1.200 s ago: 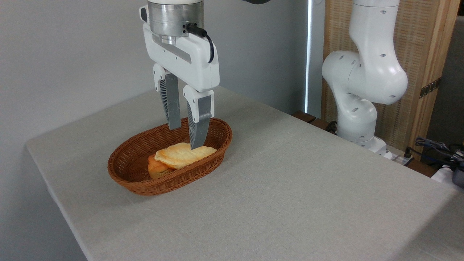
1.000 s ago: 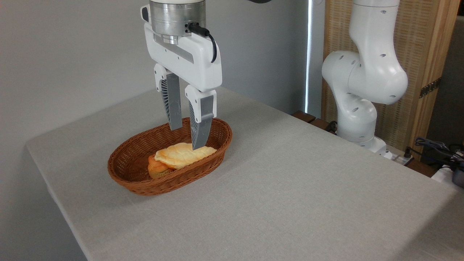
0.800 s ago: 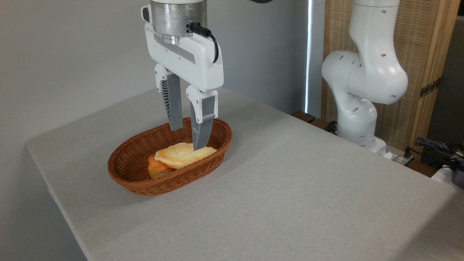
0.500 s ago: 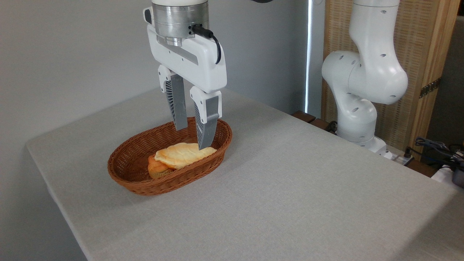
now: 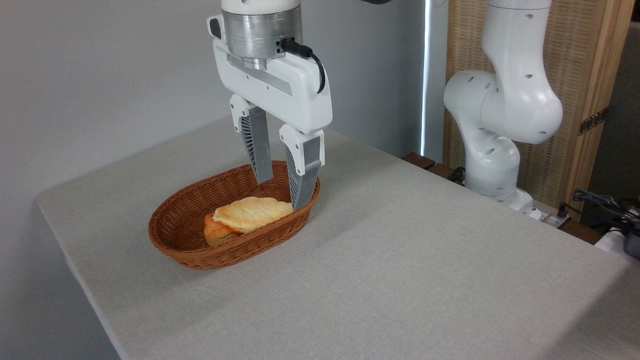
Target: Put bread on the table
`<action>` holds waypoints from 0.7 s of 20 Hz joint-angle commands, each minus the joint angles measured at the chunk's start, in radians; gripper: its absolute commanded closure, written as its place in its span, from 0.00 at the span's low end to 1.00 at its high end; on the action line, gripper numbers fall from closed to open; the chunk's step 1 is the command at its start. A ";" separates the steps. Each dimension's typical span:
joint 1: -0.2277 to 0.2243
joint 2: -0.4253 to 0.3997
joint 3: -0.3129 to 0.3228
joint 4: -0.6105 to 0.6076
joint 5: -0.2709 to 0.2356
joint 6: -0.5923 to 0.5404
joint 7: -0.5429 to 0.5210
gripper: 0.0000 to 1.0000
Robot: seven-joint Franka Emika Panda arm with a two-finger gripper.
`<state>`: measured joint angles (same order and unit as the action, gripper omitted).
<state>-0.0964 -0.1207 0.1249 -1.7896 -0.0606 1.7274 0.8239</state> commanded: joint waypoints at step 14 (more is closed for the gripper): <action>-0.013 -0.022 -0.050 -0.112 -0.022 0.095 0.078 0.00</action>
<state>-0.1055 -0.1155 0.1071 -1.8293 -0.0615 1.7485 0.8899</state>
